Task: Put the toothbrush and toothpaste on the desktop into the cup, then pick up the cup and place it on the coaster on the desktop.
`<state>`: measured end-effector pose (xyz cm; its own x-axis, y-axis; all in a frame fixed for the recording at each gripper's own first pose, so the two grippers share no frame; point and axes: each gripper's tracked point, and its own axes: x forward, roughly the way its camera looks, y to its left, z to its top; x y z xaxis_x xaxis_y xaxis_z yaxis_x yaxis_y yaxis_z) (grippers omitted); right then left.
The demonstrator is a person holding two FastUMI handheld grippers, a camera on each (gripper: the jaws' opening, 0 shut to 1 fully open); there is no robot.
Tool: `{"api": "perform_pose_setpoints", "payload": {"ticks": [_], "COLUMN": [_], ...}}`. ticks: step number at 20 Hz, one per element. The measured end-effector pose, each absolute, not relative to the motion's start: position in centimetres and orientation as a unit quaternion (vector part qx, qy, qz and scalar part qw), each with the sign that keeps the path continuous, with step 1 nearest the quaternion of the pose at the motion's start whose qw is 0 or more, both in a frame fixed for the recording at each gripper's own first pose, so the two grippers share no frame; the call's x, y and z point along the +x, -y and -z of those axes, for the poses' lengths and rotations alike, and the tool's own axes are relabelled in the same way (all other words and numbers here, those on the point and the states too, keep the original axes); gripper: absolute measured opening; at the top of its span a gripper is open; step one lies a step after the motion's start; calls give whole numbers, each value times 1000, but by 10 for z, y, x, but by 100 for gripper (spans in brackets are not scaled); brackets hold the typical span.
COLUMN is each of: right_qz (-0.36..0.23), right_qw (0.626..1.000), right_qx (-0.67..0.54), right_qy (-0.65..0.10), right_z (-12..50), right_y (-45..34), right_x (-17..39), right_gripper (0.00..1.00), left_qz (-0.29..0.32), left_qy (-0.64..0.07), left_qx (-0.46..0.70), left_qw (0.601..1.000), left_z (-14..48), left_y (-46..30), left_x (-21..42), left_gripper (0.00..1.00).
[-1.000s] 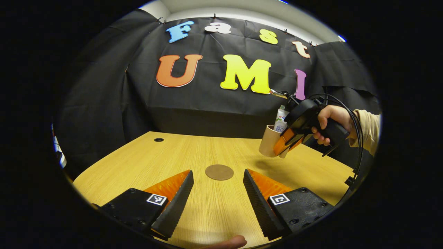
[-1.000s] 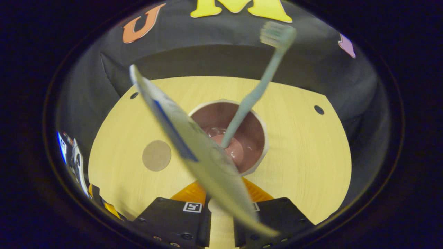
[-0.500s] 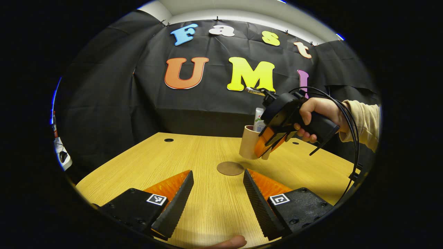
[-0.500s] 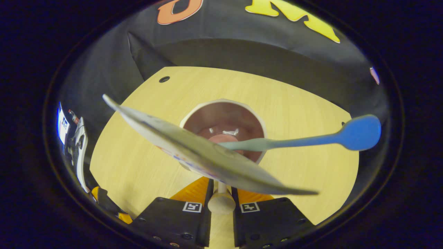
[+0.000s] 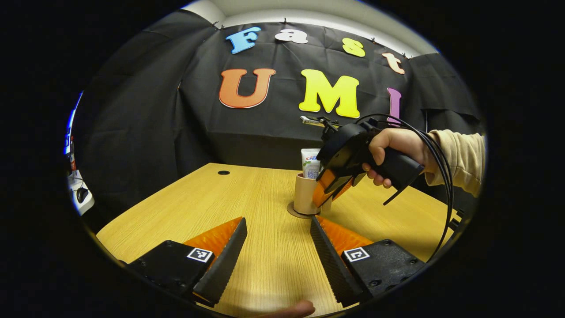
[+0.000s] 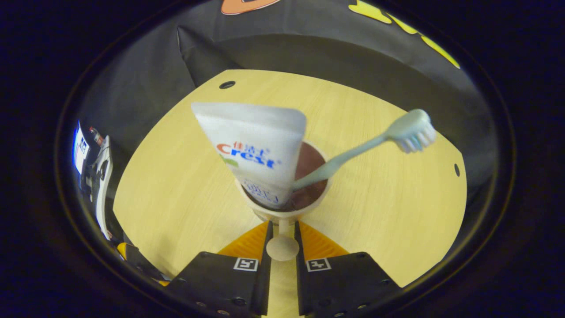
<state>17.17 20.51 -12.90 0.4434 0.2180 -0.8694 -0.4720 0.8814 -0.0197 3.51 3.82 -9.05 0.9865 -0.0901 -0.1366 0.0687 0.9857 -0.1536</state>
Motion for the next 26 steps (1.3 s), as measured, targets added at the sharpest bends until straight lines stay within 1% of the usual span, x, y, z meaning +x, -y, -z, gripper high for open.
{"api": "perform_pose_setpoints", "payload": {"ticks": [5,6,9,10,11,13,14,15,16,18,20,24,25,26], "right_qz": [-213,-214,-224,-233,-235,-233,-237,-244,-245,-245,-239,-213,-205,-189], "right_qw": [826,827,836,836,836,846,851,855,860,873,888,929,939,950], "right_qx": [-118,-117,-105,-93,-87,-77,-66,-54,-43,-17,-15,-6,2,7], "right_qy": [-508,-507,-490,-488,-488,-474,-464,-454,-445,-422,-393,-303,-277,-250], "right_z": [142,143,140,140,139,135,128,122,117,103,91,50,38,29], "right_y": [-208,-207,-209,-212,-212,-207,-204,-202,-196,-183,-162,-109,-97,-82], "right_x": [165,163,165,161,157,156,153,151,148,138,131,112,105,99], "right_gripper": [24,25,24,28,36,58,72,82,96,98,97,97,100,97], "left_qz": [34,34,36,39,41,43,43,43,43,45,47,41,41,42], "left_qy": [-79,-81,-81,-83,-84,-82,-81,-79,-77,-75,-77,-78,-75,-72], "left_qx": [-74,-72,-65,-64,-63,-59,-55,-52,-49,-47,-48,-40,-39,-38], "left_qw": [994,994,994,994,994,994,994,995,995,995,995,995,996,996], "left_z": [94,95,95,94,95,90,88,85,83,81,80,78,75,70], "left_y": [-38,-36,-29,-26,-23,-19,-17,-15,-13,-8,-4,3,5,9], "left_x": [35,36,32,32,32,32,33,33,33,31,29,22,21,19], "left_gripper": [93,92,92,92,92,92,92,92,92,92,92,92,92,92]}}
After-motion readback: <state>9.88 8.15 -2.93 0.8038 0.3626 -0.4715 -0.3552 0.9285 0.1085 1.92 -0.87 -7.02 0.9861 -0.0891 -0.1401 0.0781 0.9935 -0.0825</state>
